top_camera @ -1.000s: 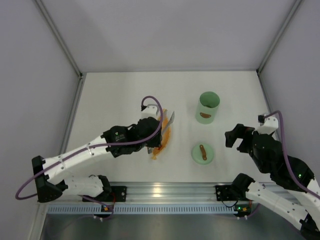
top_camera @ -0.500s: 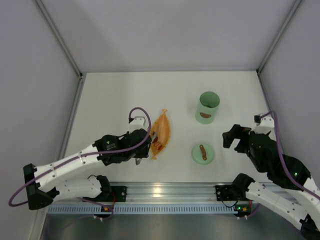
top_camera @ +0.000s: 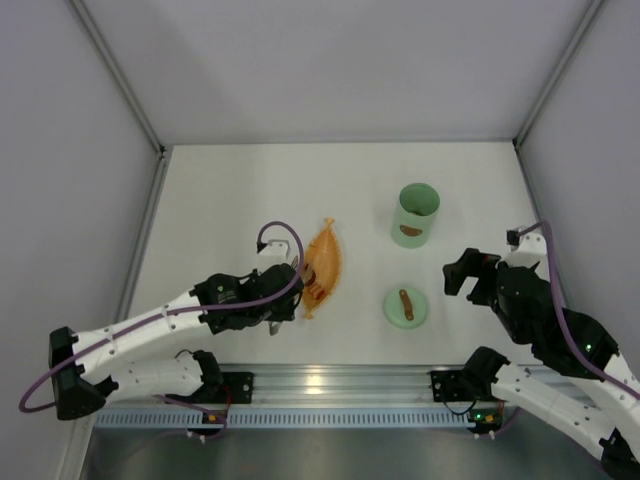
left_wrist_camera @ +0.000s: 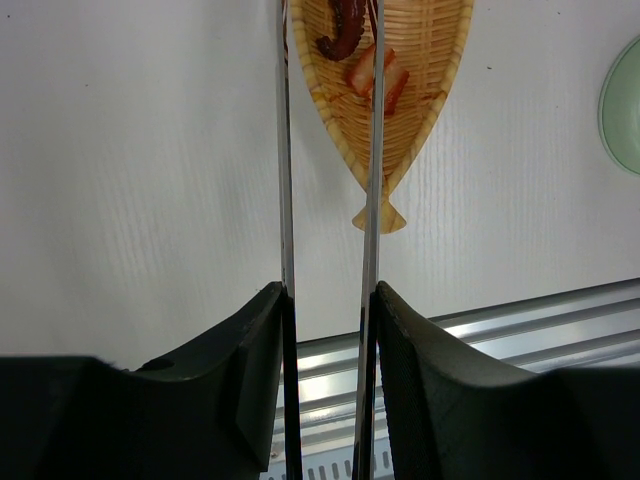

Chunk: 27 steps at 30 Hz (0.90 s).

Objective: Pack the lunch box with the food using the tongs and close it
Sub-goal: Pick up the fake food from the plate.

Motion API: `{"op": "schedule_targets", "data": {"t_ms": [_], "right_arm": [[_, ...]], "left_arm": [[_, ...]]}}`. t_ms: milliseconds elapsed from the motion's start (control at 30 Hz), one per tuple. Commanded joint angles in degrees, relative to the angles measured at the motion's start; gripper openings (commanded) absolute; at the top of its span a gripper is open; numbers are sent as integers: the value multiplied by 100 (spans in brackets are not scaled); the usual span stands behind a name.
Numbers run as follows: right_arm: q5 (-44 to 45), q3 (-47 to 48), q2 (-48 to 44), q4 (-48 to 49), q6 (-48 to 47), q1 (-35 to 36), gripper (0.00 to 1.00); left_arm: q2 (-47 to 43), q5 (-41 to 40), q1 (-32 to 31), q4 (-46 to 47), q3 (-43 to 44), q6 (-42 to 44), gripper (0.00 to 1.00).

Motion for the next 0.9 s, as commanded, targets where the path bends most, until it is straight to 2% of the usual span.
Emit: {"op": "schedule_targets", "data": {"t_ms": [0,867], "right_arm": [[7,-11,-1,227,39,59,99],[34,42,-36,156,-4,59,100]], "left_arm": [[-29,27,3,282,-39,-15,44],[481,159,3,642,-100,108,45]]}}
